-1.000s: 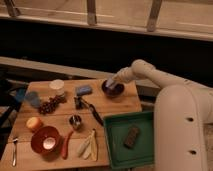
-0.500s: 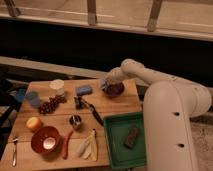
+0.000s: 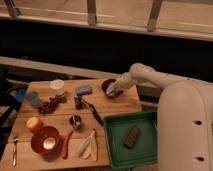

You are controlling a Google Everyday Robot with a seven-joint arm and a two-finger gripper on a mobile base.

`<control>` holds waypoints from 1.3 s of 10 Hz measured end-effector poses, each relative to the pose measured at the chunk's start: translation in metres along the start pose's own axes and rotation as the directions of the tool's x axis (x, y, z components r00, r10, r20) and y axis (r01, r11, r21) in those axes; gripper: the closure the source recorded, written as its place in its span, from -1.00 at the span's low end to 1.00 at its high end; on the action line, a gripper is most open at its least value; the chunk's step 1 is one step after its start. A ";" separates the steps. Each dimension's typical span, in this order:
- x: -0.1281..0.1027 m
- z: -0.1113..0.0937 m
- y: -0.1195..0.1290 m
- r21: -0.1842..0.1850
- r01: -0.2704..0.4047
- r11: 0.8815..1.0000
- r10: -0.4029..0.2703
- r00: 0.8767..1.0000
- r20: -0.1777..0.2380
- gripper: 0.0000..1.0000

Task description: Wipe purple bowl with towel

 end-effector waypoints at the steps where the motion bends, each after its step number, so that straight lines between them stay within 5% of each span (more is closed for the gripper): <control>1: -0.004 -0.006 -0.009 0.007 0.005 1.000 -0.005 1.000 0.005 1.00; 5: -0.022 -0.006 -0.003 -0.006 0.050 0.999 -0.050 0.999 0.021 1.00; 10: -0.010 0.048 0.071 -0.032 0.101 0.994 -0.101 0.995 -0.003 1.00; 13: 0.003 0.058 0.077 -0.015 0.088 0.996 -0.088 0.996 -0.015 1.00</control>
